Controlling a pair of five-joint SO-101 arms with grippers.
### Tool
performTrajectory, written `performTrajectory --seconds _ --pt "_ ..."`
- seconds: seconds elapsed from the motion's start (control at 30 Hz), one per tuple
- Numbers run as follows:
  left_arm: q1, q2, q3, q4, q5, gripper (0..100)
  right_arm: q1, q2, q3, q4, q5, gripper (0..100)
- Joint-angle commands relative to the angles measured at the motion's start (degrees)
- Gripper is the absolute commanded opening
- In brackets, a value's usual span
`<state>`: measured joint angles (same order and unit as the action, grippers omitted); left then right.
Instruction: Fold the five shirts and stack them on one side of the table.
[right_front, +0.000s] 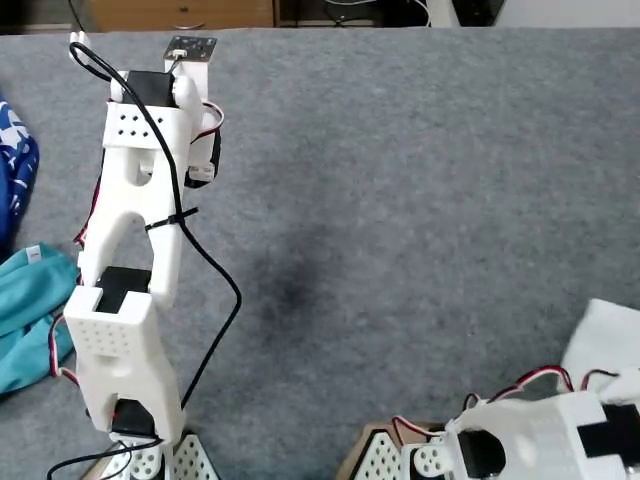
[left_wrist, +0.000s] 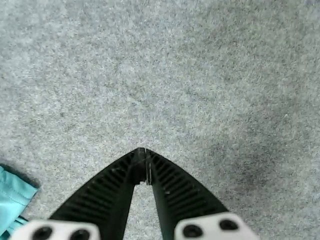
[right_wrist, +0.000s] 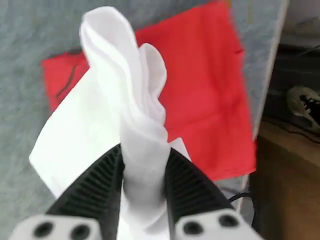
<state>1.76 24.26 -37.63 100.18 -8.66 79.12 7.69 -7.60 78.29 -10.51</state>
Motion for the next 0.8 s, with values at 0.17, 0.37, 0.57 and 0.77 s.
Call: performTrajectory --seconds 0.17,0.37,0.57,0.77 --pt "-0.09 -3.47 0.00 0.53 0.26 2 5.23 -0.31 -3.47 -4.75 0.62 0.5" --pt "-0.44 -3.65 -0.09 0.53 0.00 2 5.85 2.95 -3.47 -4.75 3.52 0.5" --pt "-0.35 -3.65 -0.09 0.53 0.18 2 6.46 3.21 -3.47 -4.31 6.33 3.7" --pt "-0.44 -3.65 -0.35 0.53 0.26 2 6.81 2.95 -3.47 -4.31 9.05 28.1"
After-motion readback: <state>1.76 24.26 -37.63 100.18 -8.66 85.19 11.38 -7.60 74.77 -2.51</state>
